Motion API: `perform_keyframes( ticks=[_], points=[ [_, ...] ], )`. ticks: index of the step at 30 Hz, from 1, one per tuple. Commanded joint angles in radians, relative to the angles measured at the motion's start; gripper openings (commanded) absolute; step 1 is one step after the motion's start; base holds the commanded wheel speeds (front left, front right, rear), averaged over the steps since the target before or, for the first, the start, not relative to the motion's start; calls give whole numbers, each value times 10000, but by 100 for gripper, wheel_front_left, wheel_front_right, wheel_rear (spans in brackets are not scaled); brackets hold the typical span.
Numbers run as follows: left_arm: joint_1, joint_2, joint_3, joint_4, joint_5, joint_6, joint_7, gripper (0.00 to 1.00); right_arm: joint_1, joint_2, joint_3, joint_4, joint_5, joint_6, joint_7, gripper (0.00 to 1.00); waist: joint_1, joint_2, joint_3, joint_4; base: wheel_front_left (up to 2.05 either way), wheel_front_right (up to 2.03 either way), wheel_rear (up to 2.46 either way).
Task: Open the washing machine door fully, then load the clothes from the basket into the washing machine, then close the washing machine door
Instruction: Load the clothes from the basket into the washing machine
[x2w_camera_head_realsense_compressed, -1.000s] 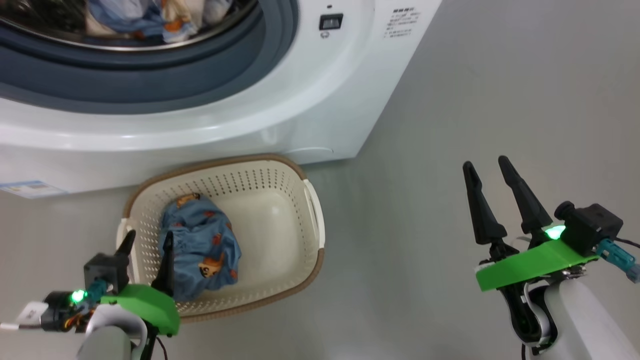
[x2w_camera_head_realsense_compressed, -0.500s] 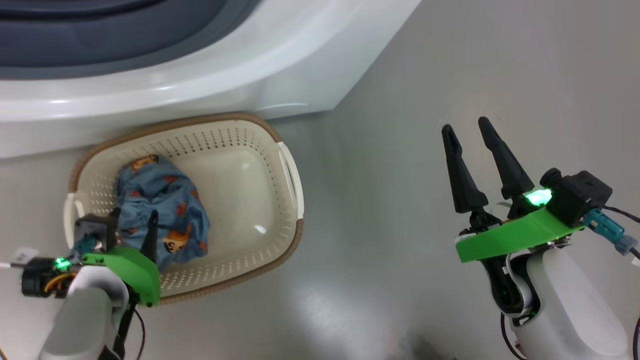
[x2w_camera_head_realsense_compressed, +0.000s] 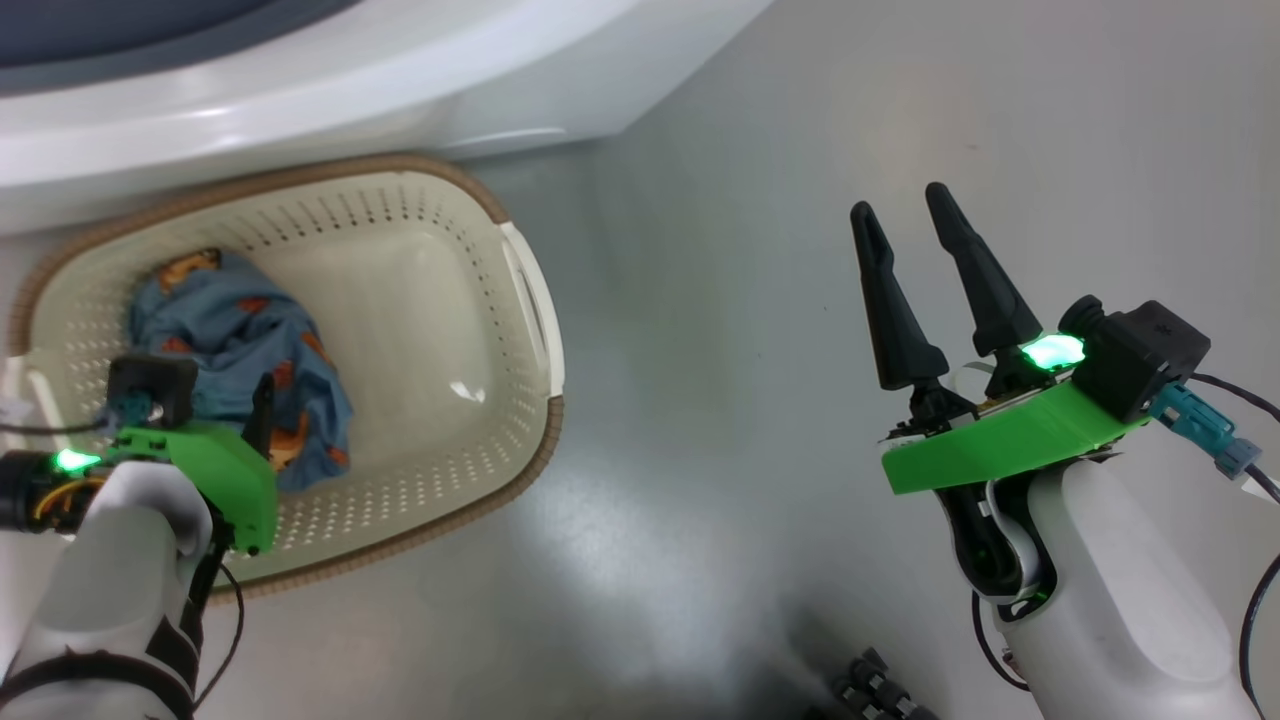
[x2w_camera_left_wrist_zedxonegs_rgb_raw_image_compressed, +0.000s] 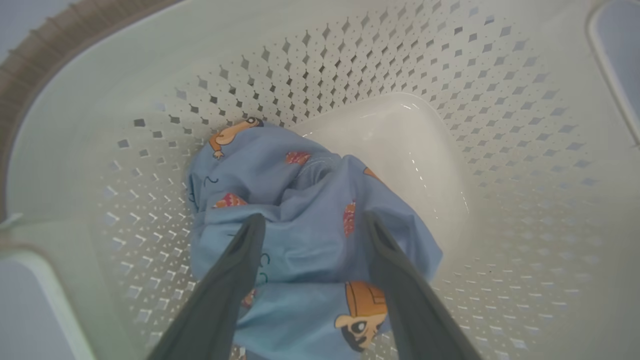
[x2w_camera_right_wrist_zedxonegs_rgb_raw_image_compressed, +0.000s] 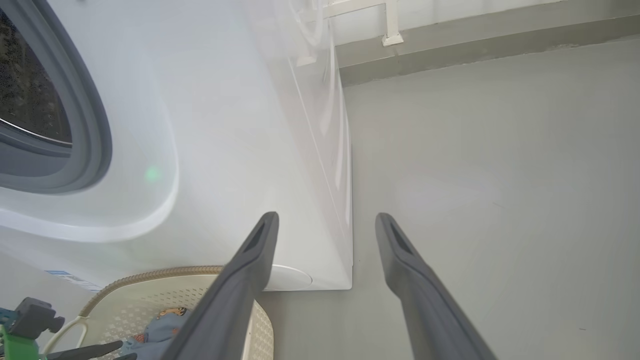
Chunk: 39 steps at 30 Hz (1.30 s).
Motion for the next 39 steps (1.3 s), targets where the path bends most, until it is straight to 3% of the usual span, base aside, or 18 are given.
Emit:
perform_keyframes(
  ticks=[1,12,22,23,24,26,39],
  points=[
    [10,377,116,17,24,-8,87,100,87,41,186,-245,-109,46,-80,100,-1,0,325,-184,0,0,0],
    [-454,624,-146,224,-216,-17,808,100,-128,186,372,-297,-72,46,-80,100,-1,0,711,-386,0,0,0],
    [-669,704,-1032,269,-494,-20,1248,100,-184,287,440,-319,-26,46,-80,100,-1,0,894,-569,0,0,0],
    [-658,709,-1100,271,-537,-20,1294,65,-184,293,448,-318,-21,46,-80,100,-1,0,890,-589,0,0,0],
    [-652,729,-1169,273,-568,-20,1292,40,-180,299,454,-319,-16,46,-80,100,-1,0,884,-605,0,0,0],
    [-645,773,-1278,276,-633,-20,1271,0,-165,307,455,-324,-16,46,-80,100,-1,0,856,-631,0,0,0],
    [-339,480,-1550,287,-1442,-20,795,0,-23,235,289,-225,-108,46,-80,100,-1,0,-42,-319,0,0,0]
  ],
)
